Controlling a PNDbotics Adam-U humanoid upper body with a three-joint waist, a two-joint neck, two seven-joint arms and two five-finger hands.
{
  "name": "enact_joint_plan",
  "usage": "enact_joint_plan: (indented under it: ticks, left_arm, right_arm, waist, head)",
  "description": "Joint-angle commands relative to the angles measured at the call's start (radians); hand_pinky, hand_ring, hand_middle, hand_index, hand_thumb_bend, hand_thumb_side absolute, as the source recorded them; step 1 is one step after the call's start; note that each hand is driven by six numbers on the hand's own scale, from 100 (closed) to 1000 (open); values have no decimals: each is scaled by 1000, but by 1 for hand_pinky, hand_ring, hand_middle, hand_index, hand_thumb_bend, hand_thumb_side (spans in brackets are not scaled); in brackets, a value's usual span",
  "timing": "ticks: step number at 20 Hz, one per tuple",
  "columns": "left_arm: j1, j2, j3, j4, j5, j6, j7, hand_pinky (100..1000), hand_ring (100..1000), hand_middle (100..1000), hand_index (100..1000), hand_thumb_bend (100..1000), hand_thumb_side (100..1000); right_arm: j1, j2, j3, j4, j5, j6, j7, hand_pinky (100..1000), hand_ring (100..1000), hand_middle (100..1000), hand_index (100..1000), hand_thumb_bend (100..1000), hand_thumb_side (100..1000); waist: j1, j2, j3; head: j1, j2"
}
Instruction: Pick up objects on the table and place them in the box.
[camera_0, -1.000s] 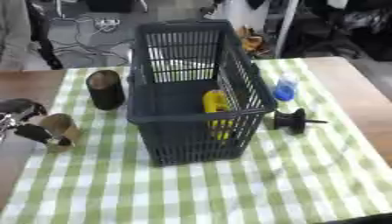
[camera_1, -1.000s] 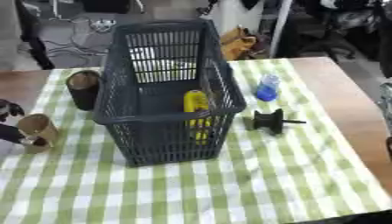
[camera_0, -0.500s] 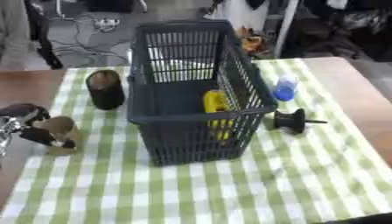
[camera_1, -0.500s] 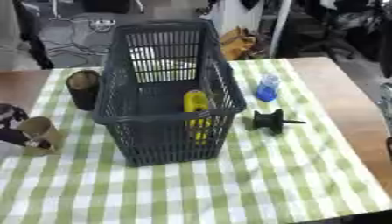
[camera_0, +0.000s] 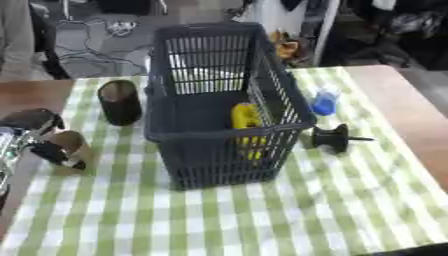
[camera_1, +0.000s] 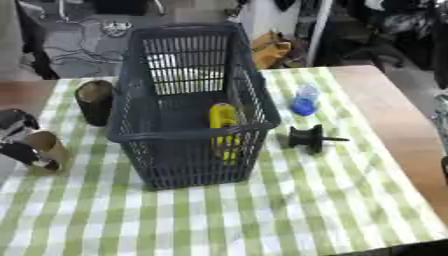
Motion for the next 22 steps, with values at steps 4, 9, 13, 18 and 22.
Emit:
enact_joint_plan:
  ticks: [4,9,13,18,22]
  left_arm:
    - [-21,15,-3,-9,22,-32,-73,591,644,708,756,975,441]
    - [-18,14,1,-13,33,-8,-71,460,542,620,661,937,346]
    - [-20,14,2,-14,41,12,-61,369,460,526,556,776,211]
    - [-32,27,4,-30,78,8,-118,361,450,507,549,684,183]
    - [-62,52,17,-57,132,-3,-191,344,442,503,559,670,207]
  right_arm:
    - [-13,-14,-6,-2,-7,-2,1,614,761,741,968,112,743]
    - [-13,-14,-6,-2,-7,-1,1,614,761,741,968,112,743]
    - [-13,-14,-6,-2,-7,-1,1,614,761,741,968,111,742]
    - [-12,-14,-6,0,-7,-1,1,614,761,741,968,111,742]
    - [-11,-15,-6,1,-7,-1,1,614,761,741,968,111,743]
  waist:
    - [-13,-6,0]
    - [-14,-6,1]
    - [-15,-6,3]
    - [-15,-7,4]
    - [-15,-9,4]
  head:
    - [-2,5]
    - [-2,5]
    - [-2,5]
    - [-2,5]
    - [-4,5]
